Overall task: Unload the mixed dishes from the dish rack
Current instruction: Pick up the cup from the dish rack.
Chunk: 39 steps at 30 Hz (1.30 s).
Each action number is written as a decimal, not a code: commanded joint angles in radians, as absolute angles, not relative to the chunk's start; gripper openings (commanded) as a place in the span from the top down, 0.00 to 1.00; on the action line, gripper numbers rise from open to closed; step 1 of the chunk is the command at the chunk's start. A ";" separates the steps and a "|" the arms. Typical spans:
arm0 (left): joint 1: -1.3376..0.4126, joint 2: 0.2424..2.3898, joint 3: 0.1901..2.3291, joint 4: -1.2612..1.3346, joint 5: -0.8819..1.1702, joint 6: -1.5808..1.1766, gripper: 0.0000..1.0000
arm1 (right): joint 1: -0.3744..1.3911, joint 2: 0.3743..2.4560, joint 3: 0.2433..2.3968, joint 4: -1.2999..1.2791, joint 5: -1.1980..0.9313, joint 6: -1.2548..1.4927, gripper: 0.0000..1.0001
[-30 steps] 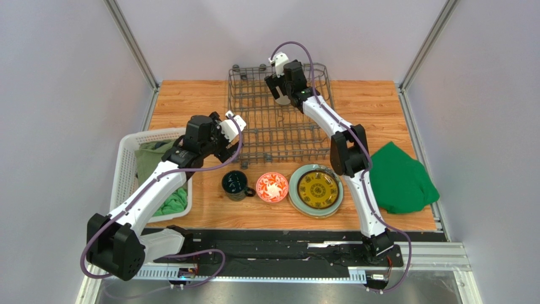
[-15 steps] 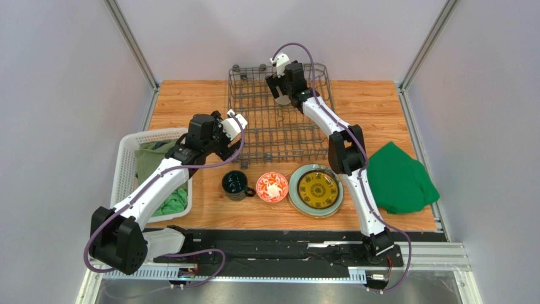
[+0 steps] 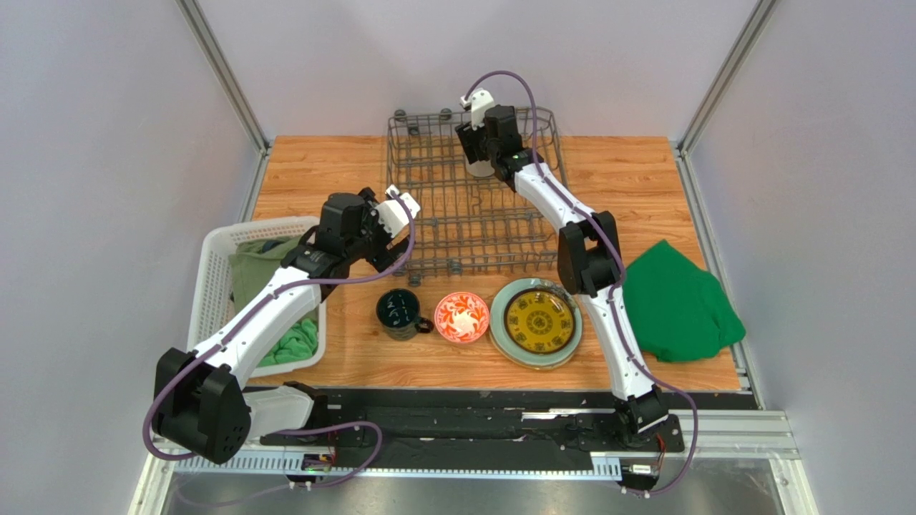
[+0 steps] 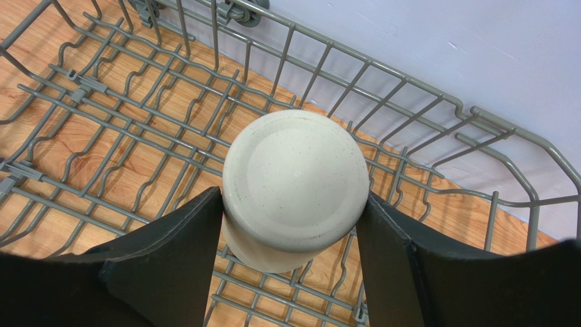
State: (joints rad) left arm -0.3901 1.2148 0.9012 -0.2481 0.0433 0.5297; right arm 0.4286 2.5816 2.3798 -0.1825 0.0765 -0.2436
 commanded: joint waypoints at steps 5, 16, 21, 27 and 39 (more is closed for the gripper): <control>-0.383 1.198 0.928 -0.192 0.058 0.528 0.04 | 0.426 2.447 2.382 -0.204 0.034 -0.187 0.60; -0.382 1.158 0.925 -0.173 0.054 0.505 0.05 | 0.422 2.312 2.362 -0.304 -0.012 -0.078 0.68; -0.380 1.103 0.904 -0.115 0.045 0.494 0.05 | 0.378 2.231 2.367 -0.406 -0.138 0.083 0.69; -0.380 1.051 0.899 -0.048 0.066 0.499 0.05 | 0.302 2.120 2.269 -0.520 -0.398 0.270 0.73; -0.382 0.966 0.785 0.208 0.257 0.492 0.05 | 0.245 1.985 2.008 -0.416 -0.998 0.541 0.77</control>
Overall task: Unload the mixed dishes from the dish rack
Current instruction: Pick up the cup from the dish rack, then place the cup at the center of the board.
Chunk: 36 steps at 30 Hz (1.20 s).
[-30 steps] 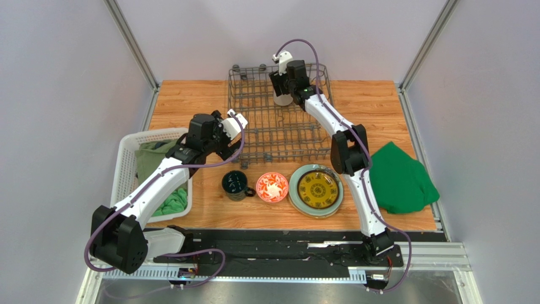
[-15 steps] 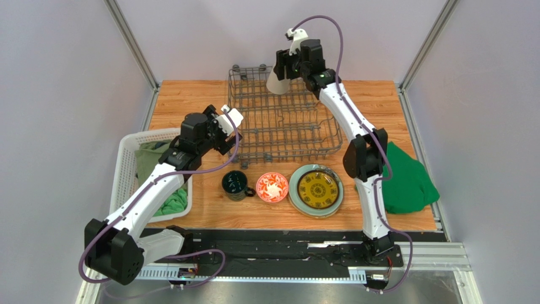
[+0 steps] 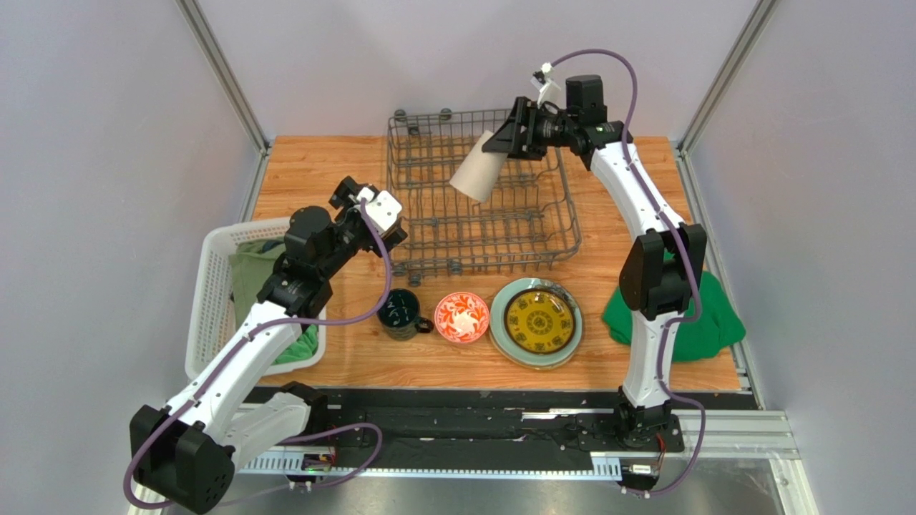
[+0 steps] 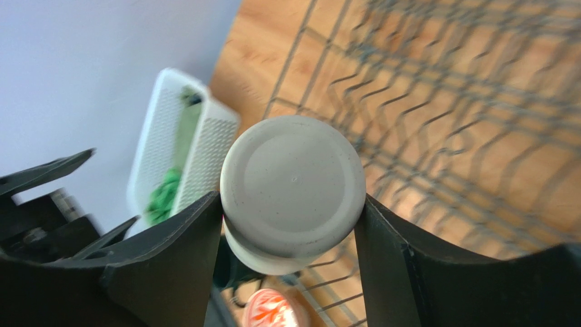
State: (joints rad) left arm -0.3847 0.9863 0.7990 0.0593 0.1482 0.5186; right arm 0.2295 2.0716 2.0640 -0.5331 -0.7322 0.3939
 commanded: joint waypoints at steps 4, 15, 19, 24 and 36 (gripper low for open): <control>-0.388 0.973 0.764 0.261 0.313 0.503 0.07 | 0.253 1.962 1.956 -0.318 -1.120 0.639 0.78; -0.471 0.966 0.724 0.250 0.405 0.577 0.07 | 0.282 1.980 1.944 -0.212 -1.163 0.776 0.79; -0.503 0.971 0.721 0.267 0.385 0.584 0.07 | 0.302 1.990 1.939 -0.204 -1.166 0.785 0.79; -0.514 0.969 0.730 0.287 0.351 0.583 0.07 | 0.333 1.996 1.927 -0.201 -1.178 0.785 0.79; -0.526 0.989 0.729 0.330 0.310 0.595 0.14 | 0.382 1.990 1.865 -0.181 -1.216 0.799 0.80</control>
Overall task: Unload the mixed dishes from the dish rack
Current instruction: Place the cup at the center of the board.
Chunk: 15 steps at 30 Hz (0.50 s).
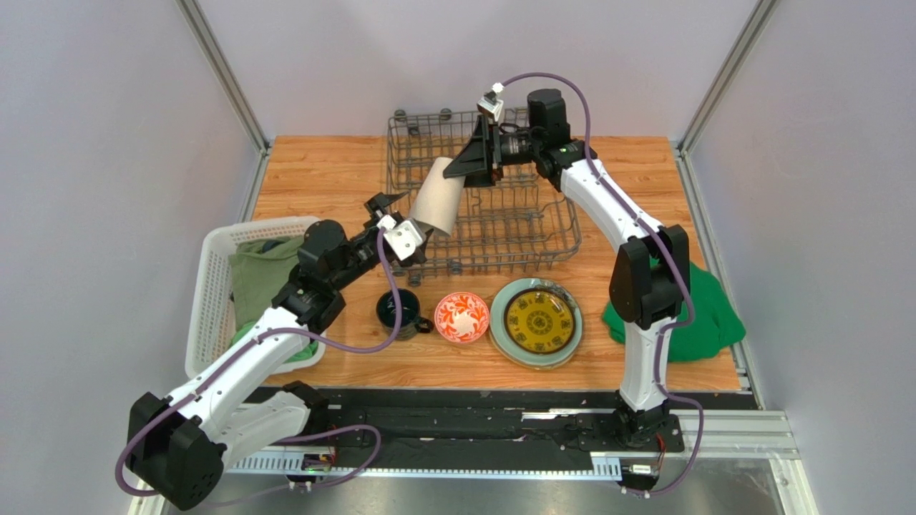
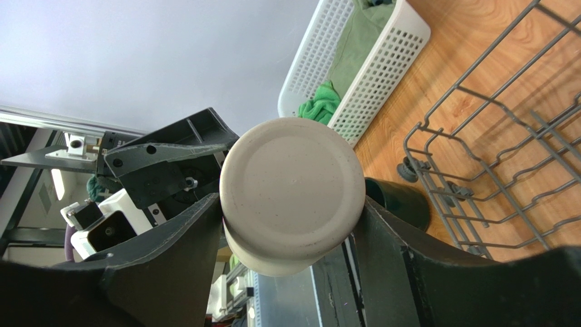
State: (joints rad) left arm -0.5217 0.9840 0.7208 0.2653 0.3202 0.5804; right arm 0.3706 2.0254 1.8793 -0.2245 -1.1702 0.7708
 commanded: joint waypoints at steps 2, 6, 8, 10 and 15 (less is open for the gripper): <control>-0.526 0.996 0.732 0.330 0.310 0.591 0.21 | 0.388 1.988 1.853 -0.172 -1.224 0.805 0.80; -0.528 1.000 0.727 0.327 0.311 0.589 0.32 | 0.403 1.985 1.825 -0.123 -1.262 0.857 0.80; -0.528 1.000 0.726 0.324 0.311 0.592 0.35 | 0.413 1.983 1.815 -0.091 -1.273 0.877 0.80; -0.528 1.000 0.721 0.324 0.307 0.592 0.38 | 0.414 1.977 1.802 -0.081 -1.279 0.888 0.80; -0.528 0.999 0.716 0.321 0.307 0.591 0.50 | 0.426 1.973 1.793 -0.058 -1.302 0.905 0.79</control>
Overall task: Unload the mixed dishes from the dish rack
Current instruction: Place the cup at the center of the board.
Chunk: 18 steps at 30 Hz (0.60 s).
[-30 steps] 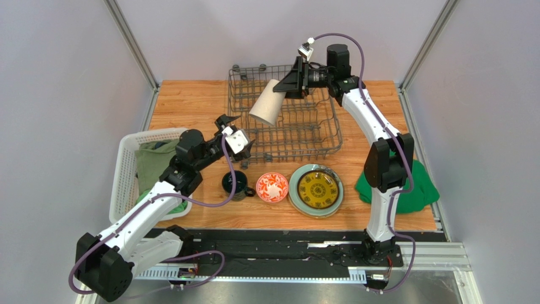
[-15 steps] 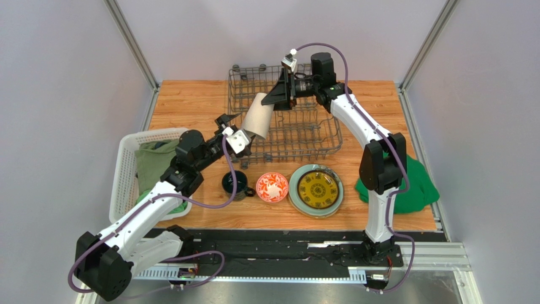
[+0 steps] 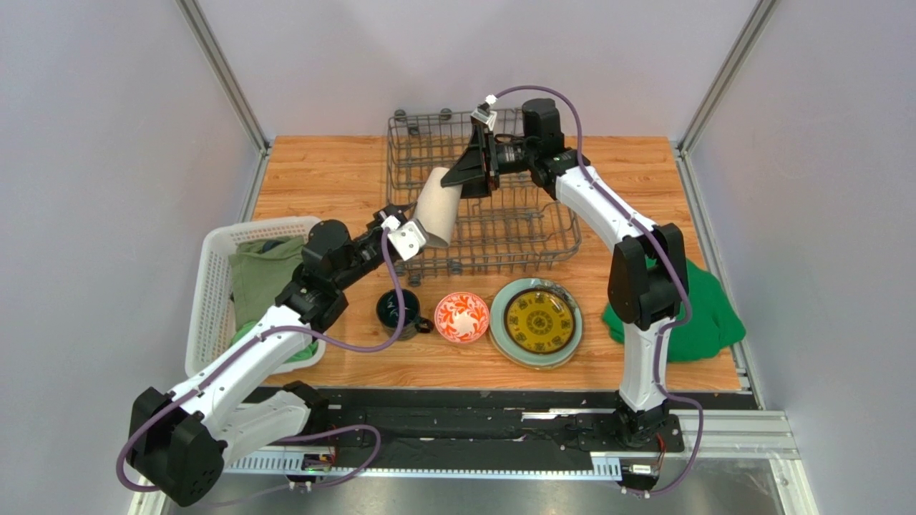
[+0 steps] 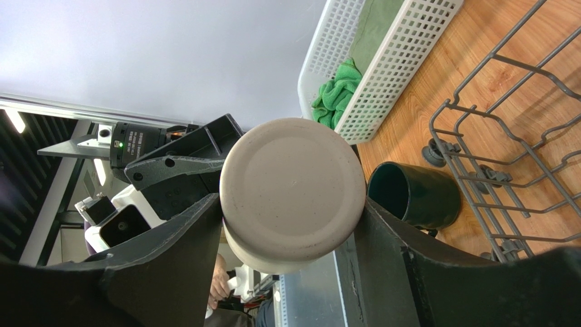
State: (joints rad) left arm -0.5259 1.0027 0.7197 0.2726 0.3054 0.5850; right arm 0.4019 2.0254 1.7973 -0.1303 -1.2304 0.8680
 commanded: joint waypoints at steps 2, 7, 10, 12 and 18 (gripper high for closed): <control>-0.528 0.999 0.715 0.321 0.308 0.588 0.56 | 0.431 1.973 1.787 -0.037 -1.312 0.926 0.79; -0.528 0.997 0.716 0.321 0.310 0.581 0.66 | 0.443 1.976 1.776 -0.032 -1.341 0.934 0.75; -0.528 0.999 0.718 0.321 0.311 0.581 0.67 | 0.451 1.977 1.770 -0.031 -1.351 0.934 0.74; -0.528 0.999 0.719 0.321 0.311 0.578 0.71 | 0.454 1.976 1.764 -0.031 -1.356 0.934 0.74; -0.528 0.996 0.727 0.314 0.316 0.566 0.89 | 0.466 1.979 1.761 -0.029 -1.365 0.934 0.72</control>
